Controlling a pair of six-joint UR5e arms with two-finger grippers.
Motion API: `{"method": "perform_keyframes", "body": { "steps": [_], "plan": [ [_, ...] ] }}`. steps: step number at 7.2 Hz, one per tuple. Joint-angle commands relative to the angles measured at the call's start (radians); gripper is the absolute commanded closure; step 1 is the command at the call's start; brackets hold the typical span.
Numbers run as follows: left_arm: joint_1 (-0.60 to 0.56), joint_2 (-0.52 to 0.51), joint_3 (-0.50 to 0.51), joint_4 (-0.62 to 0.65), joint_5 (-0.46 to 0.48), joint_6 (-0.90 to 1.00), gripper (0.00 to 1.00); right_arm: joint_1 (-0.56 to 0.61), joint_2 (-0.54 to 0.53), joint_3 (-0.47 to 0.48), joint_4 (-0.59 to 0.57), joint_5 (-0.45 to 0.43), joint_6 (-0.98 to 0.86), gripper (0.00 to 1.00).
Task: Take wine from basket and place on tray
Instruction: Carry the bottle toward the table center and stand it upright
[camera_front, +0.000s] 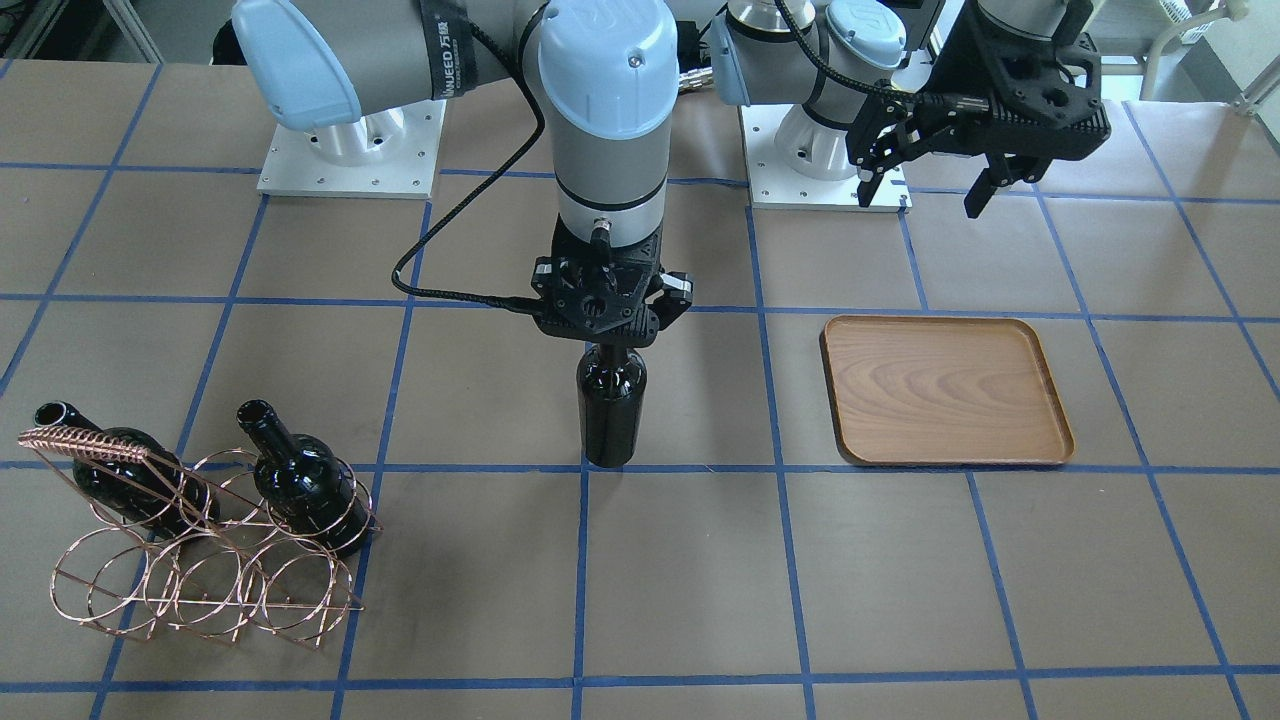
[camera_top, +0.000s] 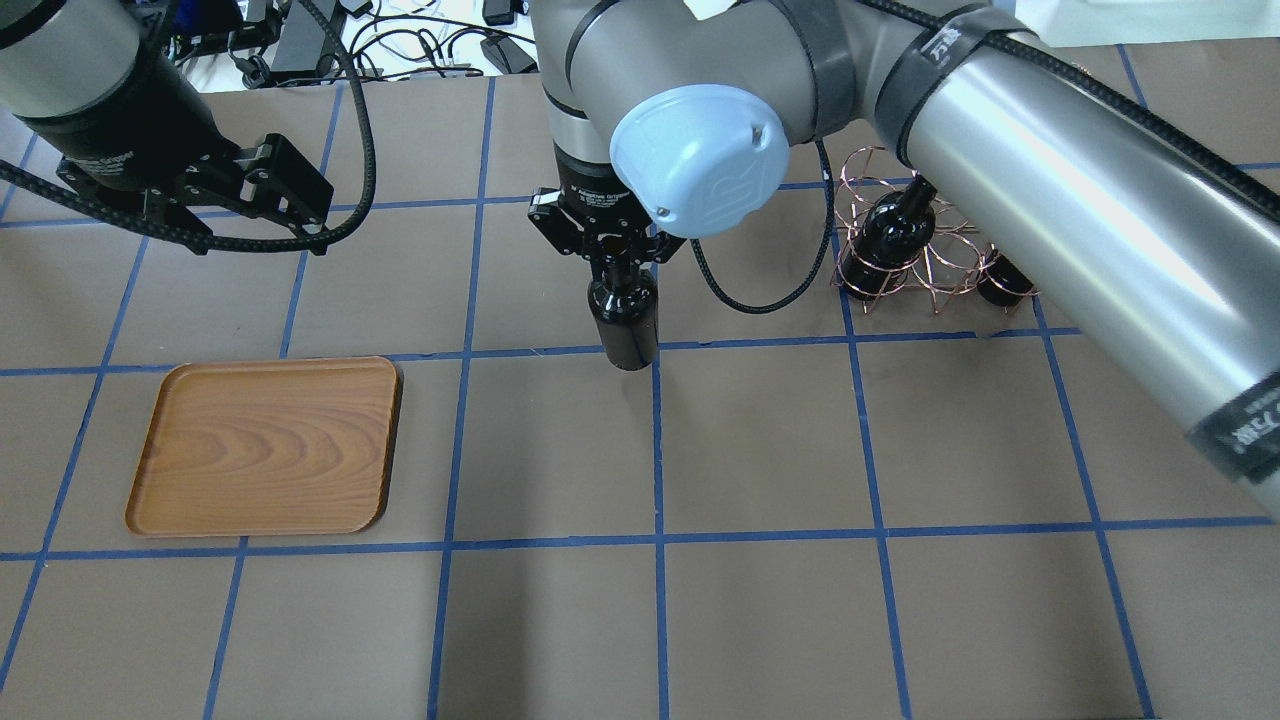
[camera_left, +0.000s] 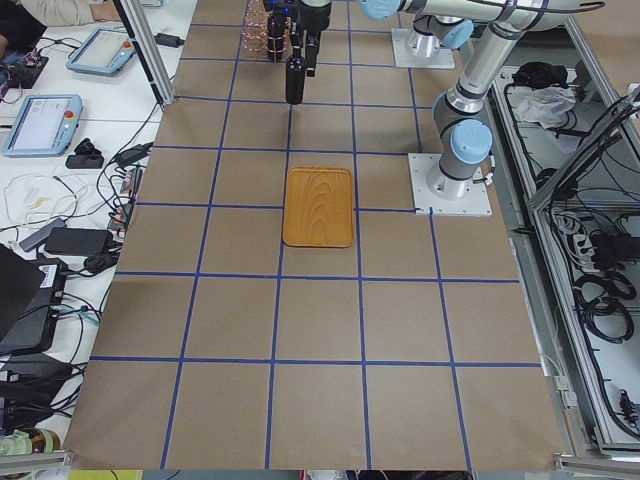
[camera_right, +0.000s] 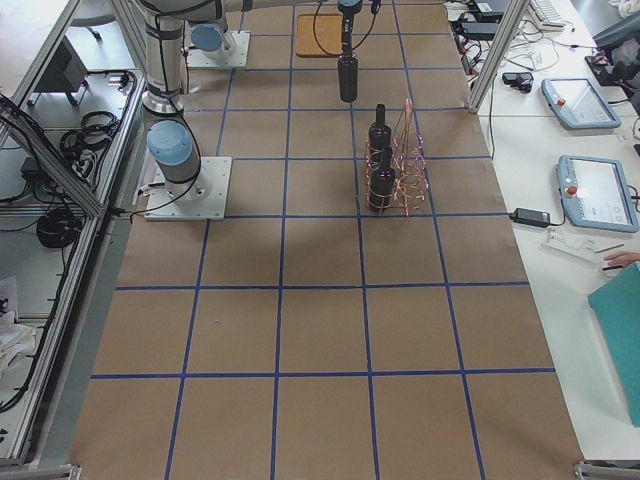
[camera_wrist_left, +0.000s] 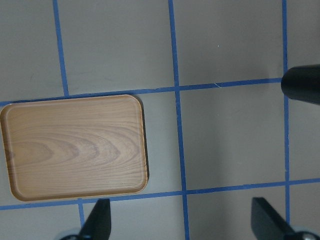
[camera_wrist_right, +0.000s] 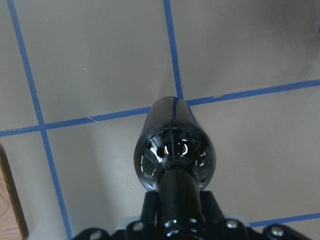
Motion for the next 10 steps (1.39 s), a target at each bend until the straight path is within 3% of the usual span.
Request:
{"method": "perform_keyframes", "body": {
  "steps": [1, 2, 3, 4, 6, 10],
  "plan": [
    [0.001, -0.002, -0.001, 0.001, 0.001, 0.000, 0.00, 0.014, 0.003, 0.051, -0.062, 0.006, 0.006, 1.00],
    [0.003, -0.001, 0.002, 0.001, 0.004, 0.002, 0.00, 0.014, 0.003, 0.051, -0.062, 0.006, 0.003, 1.00],
    [0.003, -0.004, 0.001, 0.003, -0.001, 0.002, 0.00, 0.014, 0.004, 0.051, -0.064, 0.005, -0.005, 0.44],
    [0.004, -0.002, 0.002, 0.001, 0.004, 0.002, 0.00, 0.006, 0.003, 0.051, -0.076, 0.017, -0.014, 0.00],
    [0.003, -0.002, 0.001, 0.001, -0.002, 0.002, 0.00, -0.054, -0.019, 0.000, -0.074, 0.031, -0.114, 0.00],
    [0.001, -0.008, -0.001, 0.001, -0.004, 0.002, 0.00, -0.374, -0.198, 0.005, 0.071, -0.046, -0.741, 0.00]
  ]
}}
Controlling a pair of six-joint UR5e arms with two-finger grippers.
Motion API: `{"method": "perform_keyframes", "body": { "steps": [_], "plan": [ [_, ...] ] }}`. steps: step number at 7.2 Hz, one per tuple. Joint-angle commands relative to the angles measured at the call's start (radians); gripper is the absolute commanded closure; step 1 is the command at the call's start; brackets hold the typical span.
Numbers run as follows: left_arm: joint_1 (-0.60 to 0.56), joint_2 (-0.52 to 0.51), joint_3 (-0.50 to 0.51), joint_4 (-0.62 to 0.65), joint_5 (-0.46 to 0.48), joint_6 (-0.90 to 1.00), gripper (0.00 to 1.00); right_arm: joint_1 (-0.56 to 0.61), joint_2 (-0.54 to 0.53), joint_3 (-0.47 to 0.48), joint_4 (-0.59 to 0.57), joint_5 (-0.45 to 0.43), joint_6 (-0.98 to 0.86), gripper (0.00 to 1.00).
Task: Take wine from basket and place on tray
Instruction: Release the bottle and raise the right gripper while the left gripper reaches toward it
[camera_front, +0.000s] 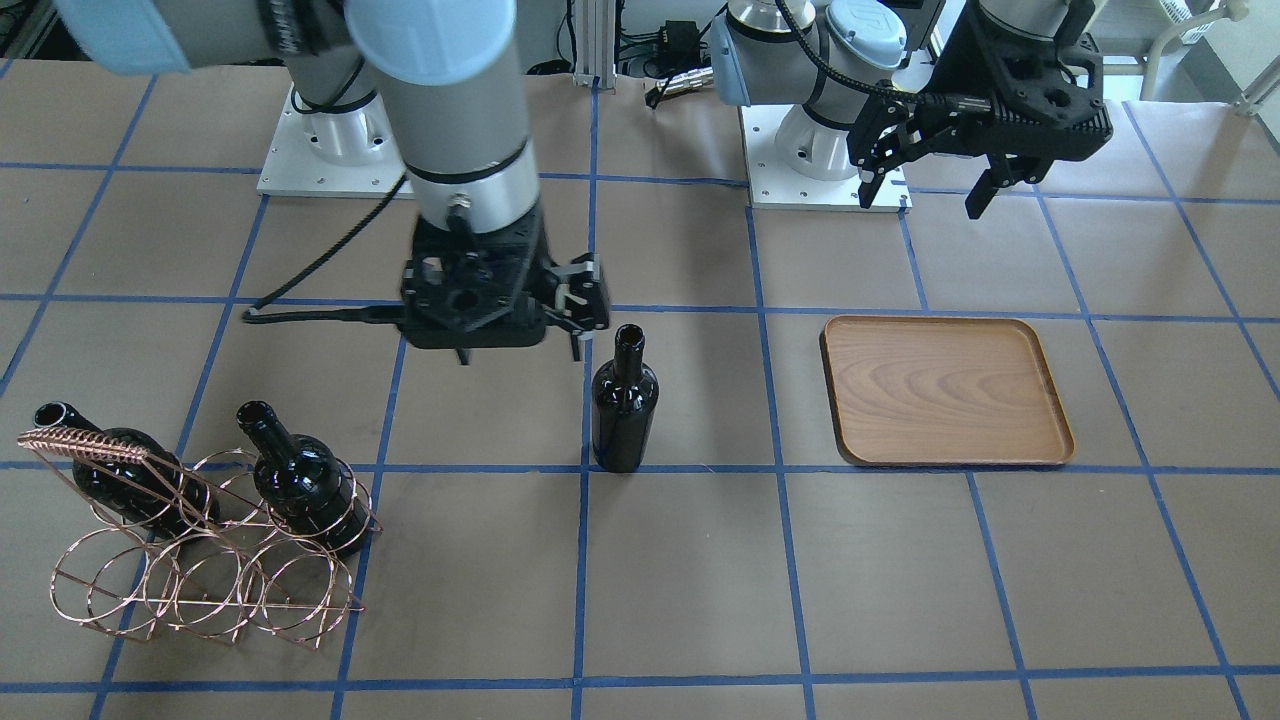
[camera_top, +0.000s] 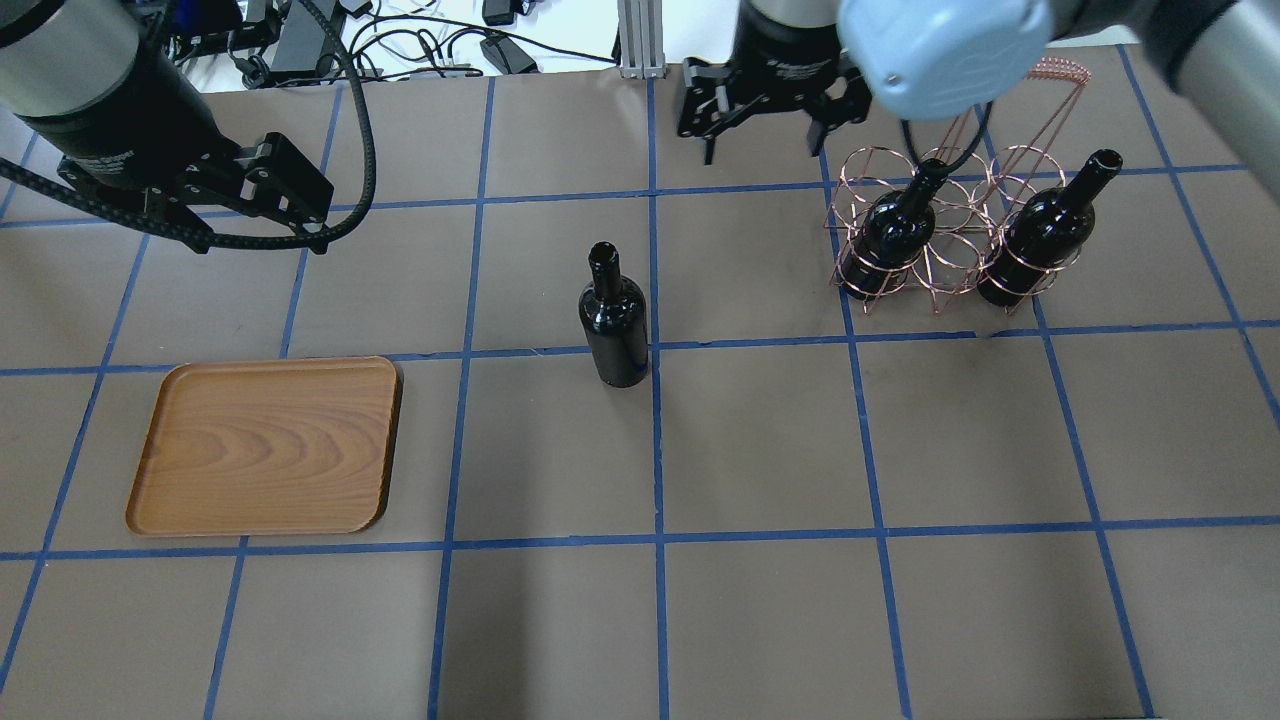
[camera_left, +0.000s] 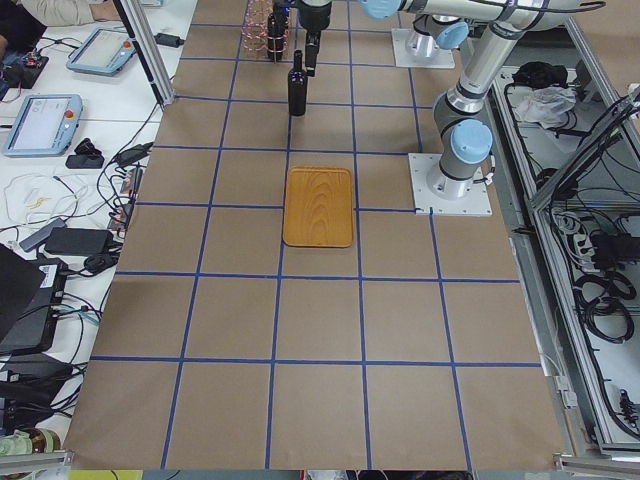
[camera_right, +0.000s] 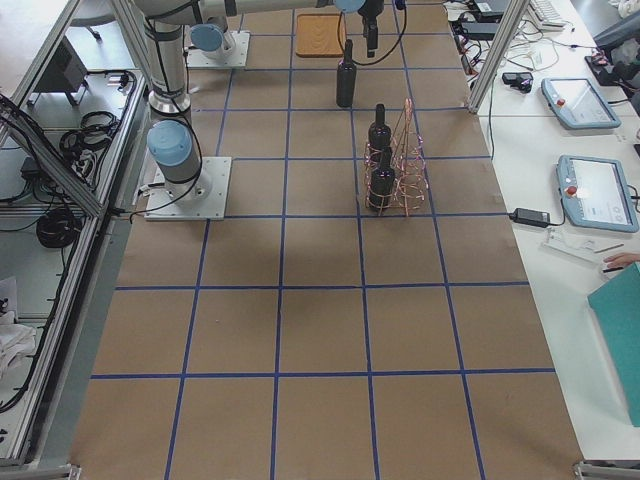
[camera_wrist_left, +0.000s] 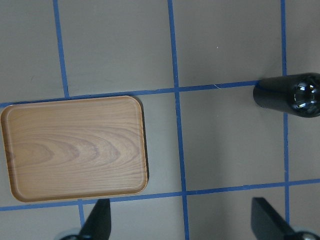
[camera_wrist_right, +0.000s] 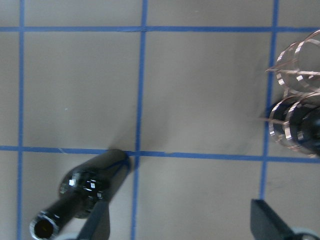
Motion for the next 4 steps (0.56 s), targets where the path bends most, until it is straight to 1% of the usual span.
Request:
{"method": "perform_keyframes", "body": {
  "steps": [1, 2, 3, 4],
  "plan": [
    [-0.002, -0.005, -0.001, 0.000, -0.022, -0.002, 0.00, -0.148, -0.083, 0.015, 0.054, -0.018, -0.211, 0.00],
    [-0.015, -0.011, 0.000, 0.000, -0.055, -0.009, 0.00, -0.187, -0.126, 0.033, 0.083, -0.013, -0.211, 0.00],
    [-0.055, -0.020, 0.011, 0.001, -0.047, -0.012, 0.00, -0.184, -0.174, 0.092, 0.118, -0.016, -0.202, 0.00],
    [-0.104, -0.022, 0.014, 0.009, -0.041, -0.034, 0.00, -0.184, -0.212, 0.166, 0.104, -0.013, -0.196, 0.00]
  ]
}}
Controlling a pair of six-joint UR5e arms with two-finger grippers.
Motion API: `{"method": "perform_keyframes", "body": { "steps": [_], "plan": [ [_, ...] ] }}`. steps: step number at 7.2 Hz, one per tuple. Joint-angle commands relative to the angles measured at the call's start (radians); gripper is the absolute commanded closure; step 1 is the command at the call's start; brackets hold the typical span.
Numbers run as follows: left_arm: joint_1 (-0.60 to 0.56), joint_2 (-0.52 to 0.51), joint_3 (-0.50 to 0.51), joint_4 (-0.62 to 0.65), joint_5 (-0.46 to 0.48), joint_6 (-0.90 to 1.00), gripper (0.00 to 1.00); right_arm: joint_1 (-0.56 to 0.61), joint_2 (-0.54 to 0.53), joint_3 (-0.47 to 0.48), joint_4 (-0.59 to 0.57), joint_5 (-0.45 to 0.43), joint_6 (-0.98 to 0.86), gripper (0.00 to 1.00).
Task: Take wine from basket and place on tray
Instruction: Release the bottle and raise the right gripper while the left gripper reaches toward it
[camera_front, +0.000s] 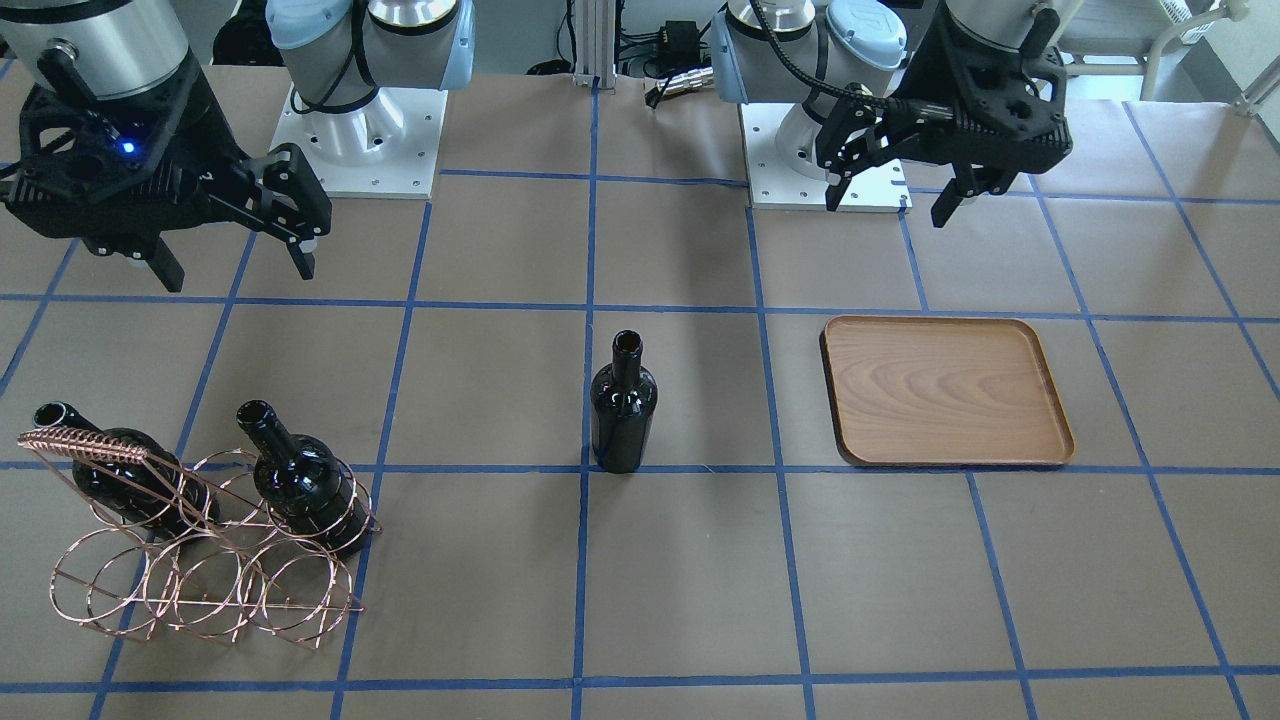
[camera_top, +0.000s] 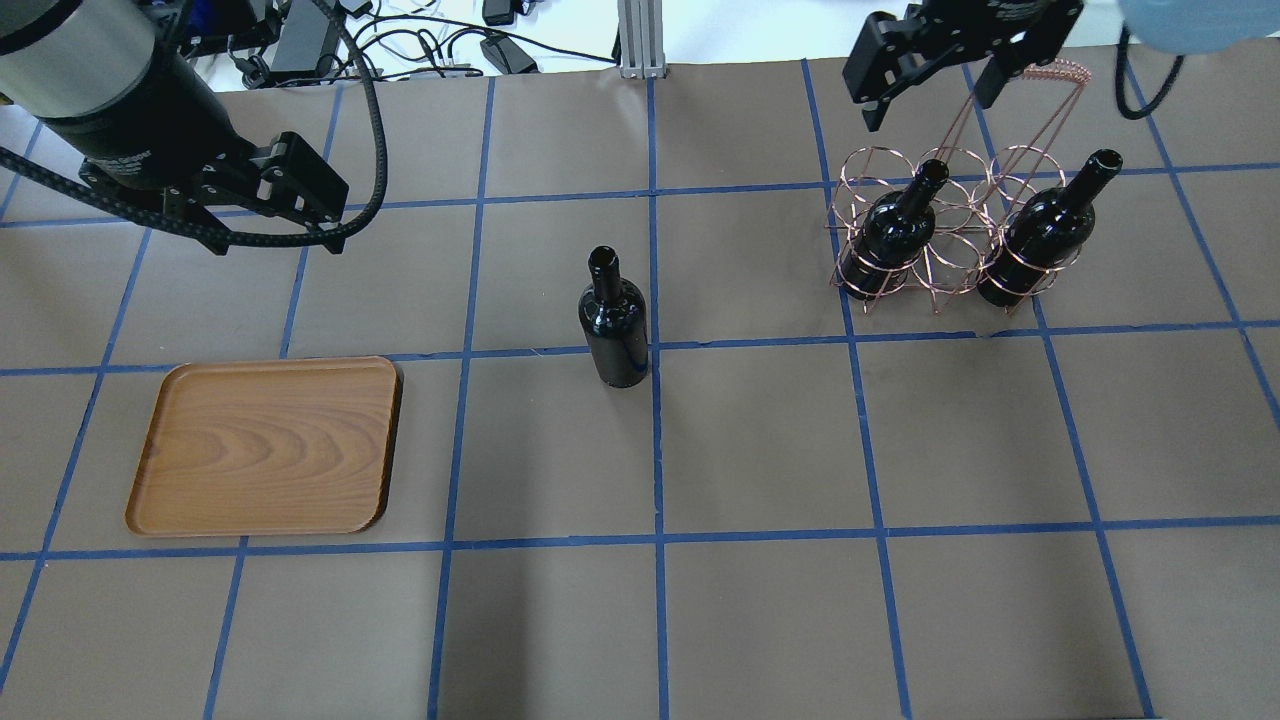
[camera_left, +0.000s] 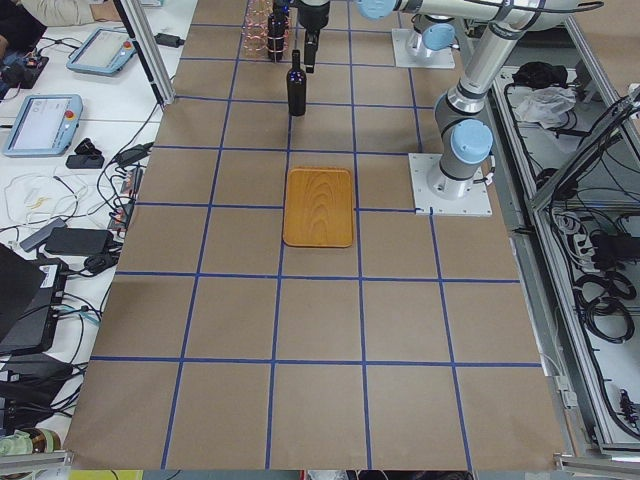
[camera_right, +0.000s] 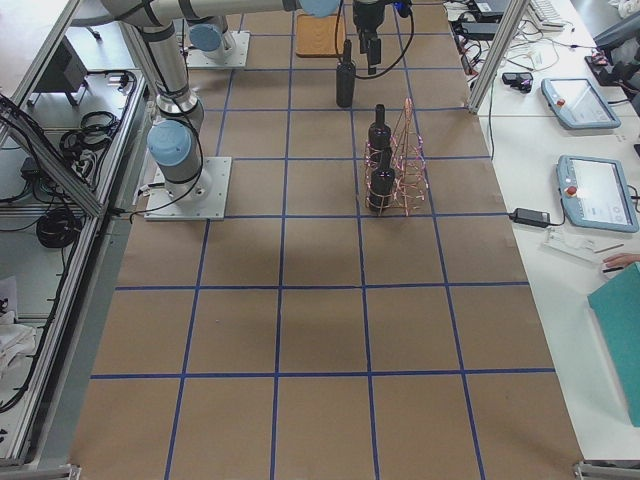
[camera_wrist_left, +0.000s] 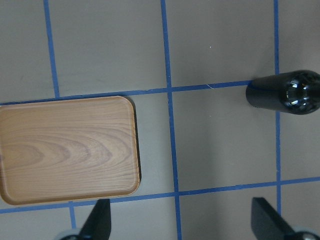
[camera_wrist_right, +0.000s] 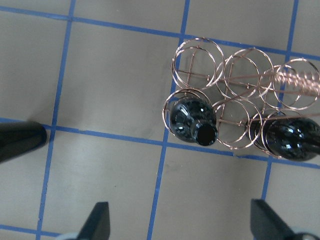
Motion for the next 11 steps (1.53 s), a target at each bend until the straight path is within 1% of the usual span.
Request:
{"method": "perform_keyframes", "body": {
  "steps": [1, 3, 4, 6, 7, 8, 9, 11],
  "plan": [
    [-0.094, -0.004, 0.008, 0.008, 0.002, -0.097, 0.00, -0.008, -0.066, 0.107, -0.002, 0.014, 0.004, 0.00],
    [-0.192, -0.005, 0.008, 0.026, 0.008, -0.148, 0.00, -0.008, -0.068, 0.110, -0.006, 0.008, -0.012, 0.00],
    [-0.228, -0.019, 0.006, 0.076, 0.004, -0.182, 0.00, -0.008, -0.068, 0.112, -0.006, 0.011, -0.006, 0.00],
    [-0.306, -0.062, 0.006, 0.132, 0.005, -0.211, 0.00, -0.009, -0.066, 0.113, -0.006, 0.005, -0.010, 0.00],
    [-0.320, -0.078, 0.009, 0.127, 0.008, -0.211, 0.00, -0.008, -0.066, 0.113, -0.006, 0.006, -0.009, 0.00],
    [-0.323, -0.088, 0.011, 0.127, 0.040, -0.240, 0.00, -0.008, -0.066, 0.113, -0.006, 0.006, -0.010, 0.00],
    [-0.323, -0.089, -0.002, 0.132, 0.025, -0.380, 0.00, -0.008, -0.066, 0.113, -0.006, 0.006, -0.009, 0.00],
    [-0.323, -0.103, -0.017, 0.155, 0.027, -0.371, 0.00, -0.009, -0.066, 0.113, -0.005, 0.005, -0.006, 0.00]
  ]
}}
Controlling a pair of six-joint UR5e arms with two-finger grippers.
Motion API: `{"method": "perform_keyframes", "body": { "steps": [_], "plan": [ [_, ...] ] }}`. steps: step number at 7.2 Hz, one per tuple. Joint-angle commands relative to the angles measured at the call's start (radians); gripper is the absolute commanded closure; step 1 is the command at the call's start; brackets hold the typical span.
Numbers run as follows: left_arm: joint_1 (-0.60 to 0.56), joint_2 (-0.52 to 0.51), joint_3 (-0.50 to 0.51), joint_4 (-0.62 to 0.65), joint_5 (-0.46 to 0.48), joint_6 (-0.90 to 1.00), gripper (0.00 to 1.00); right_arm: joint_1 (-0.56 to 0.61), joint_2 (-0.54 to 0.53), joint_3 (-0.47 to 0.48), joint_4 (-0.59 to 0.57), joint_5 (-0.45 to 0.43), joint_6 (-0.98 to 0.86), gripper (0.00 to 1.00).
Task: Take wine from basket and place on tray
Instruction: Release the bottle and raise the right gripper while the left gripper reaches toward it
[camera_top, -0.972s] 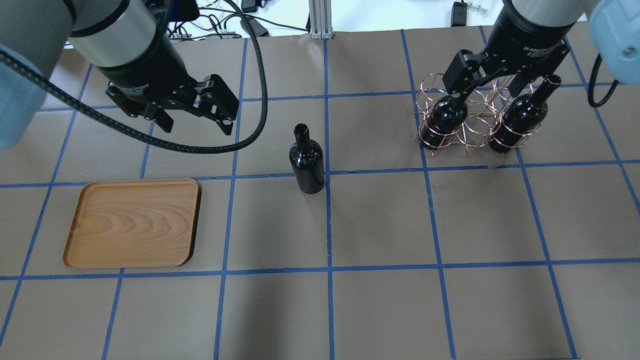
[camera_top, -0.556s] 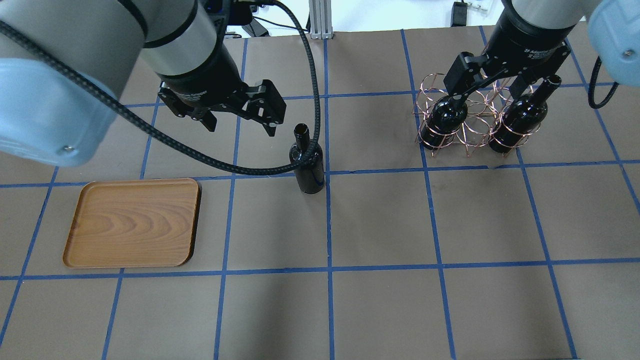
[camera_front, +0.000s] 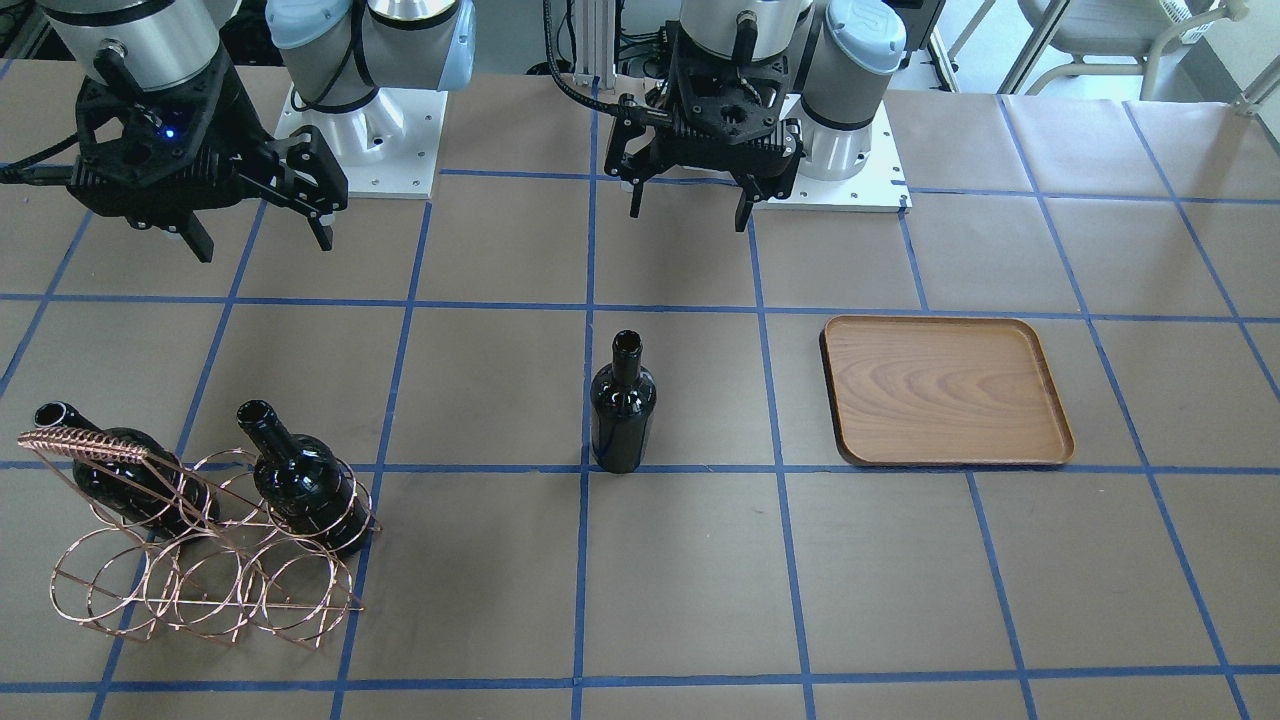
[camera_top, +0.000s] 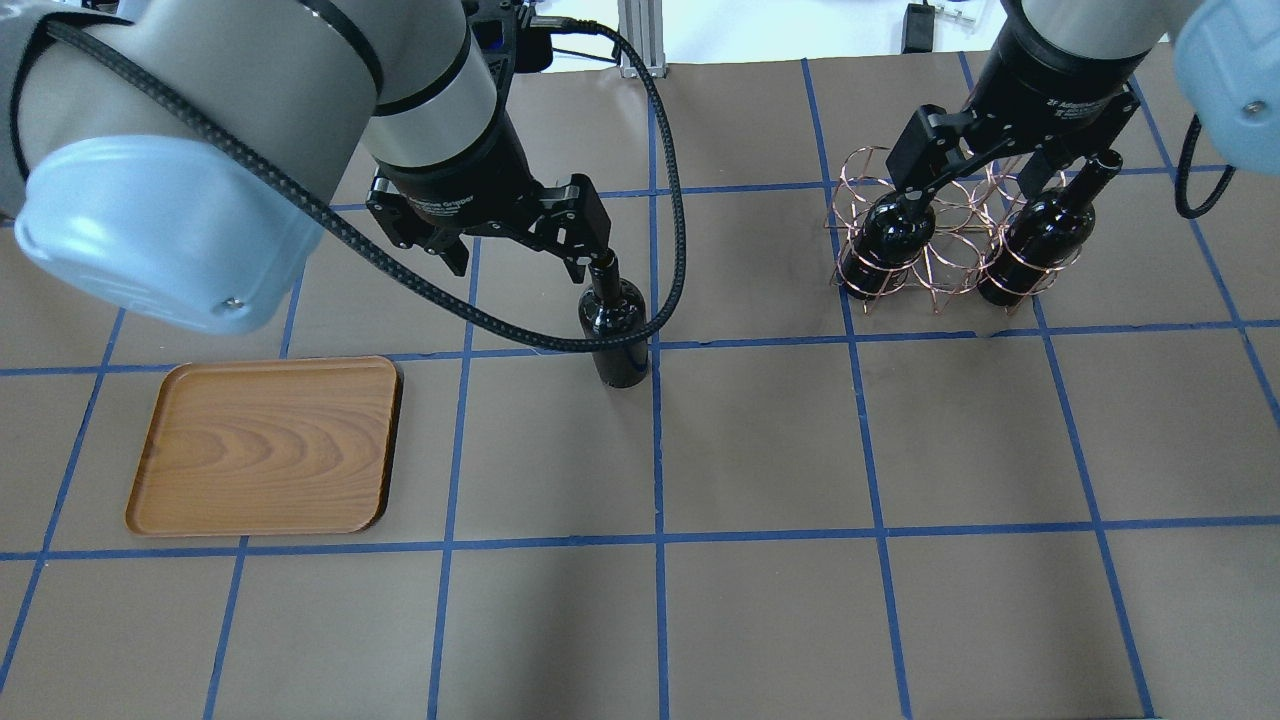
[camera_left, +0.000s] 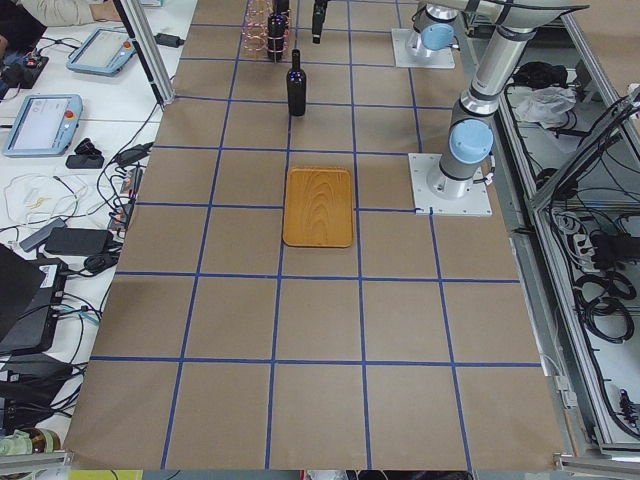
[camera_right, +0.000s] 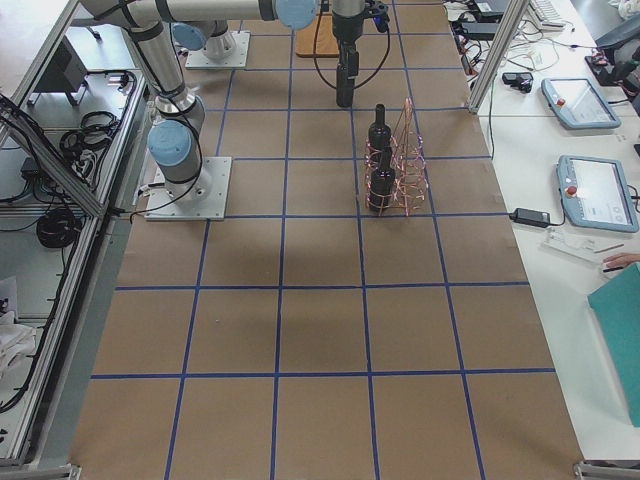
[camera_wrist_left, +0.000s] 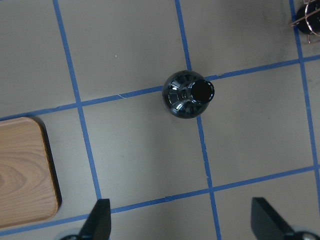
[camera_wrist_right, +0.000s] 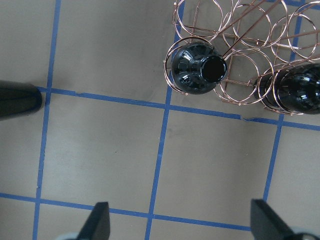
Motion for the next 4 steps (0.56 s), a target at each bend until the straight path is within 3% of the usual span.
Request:
{"method": "perform_keyframes", "body": {
  "steps": [1, 4],
  "plan": [
    [-0.001, -0.016, -0.009, 0.022, 0.036, -0.014, 0.00, -0.001, 0.000, 0.000, 0.001, 0.003, 0.005, 0.00],
    [-0.005, -0.082, 0.031, 0.065, 0.038, -0.019, 0.00, -0.001, 0.000, 0.000, 0.001, 0.004, 0.006, 0.00]
  ]
}}
